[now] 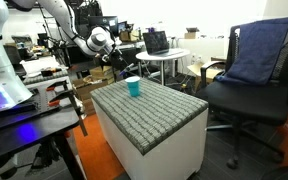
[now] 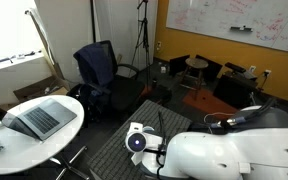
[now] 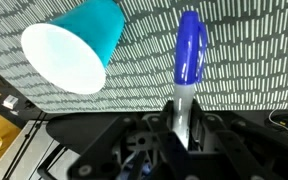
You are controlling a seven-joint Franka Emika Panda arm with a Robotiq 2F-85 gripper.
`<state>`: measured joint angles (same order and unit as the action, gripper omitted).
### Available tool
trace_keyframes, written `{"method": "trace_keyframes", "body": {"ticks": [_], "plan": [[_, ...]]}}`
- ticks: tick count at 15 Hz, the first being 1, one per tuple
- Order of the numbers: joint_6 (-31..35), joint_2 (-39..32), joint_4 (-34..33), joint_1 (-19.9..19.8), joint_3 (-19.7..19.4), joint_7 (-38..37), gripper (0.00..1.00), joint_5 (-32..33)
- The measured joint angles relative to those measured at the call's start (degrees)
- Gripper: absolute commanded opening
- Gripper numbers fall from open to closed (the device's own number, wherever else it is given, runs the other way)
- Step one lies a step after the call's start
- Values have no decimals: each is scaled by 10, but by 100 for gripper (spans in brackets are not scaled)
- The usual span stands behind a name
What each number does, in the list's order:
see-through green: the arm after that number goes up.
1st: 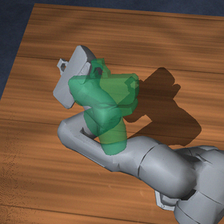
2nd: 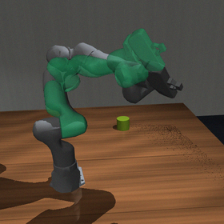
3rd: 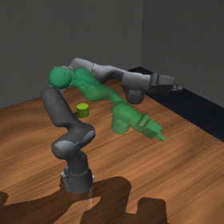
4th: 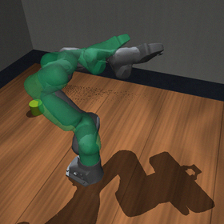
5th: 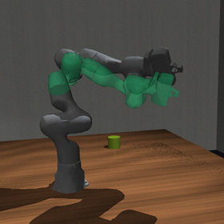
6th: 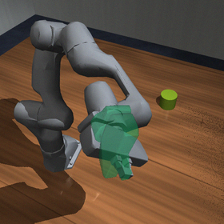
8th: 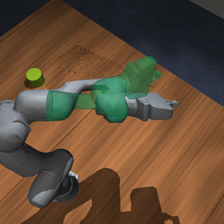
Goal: Put the marker inside the blue cup
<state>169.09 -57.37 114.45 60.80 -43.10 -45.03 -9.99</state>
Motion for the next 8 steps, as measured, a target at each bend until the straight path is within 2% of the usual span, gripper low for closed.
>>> {"method": "trace_keyframes", "body": {"ticks": [8], "plan": [[0,-40,46,87,-88,-75,5,-1]]}}
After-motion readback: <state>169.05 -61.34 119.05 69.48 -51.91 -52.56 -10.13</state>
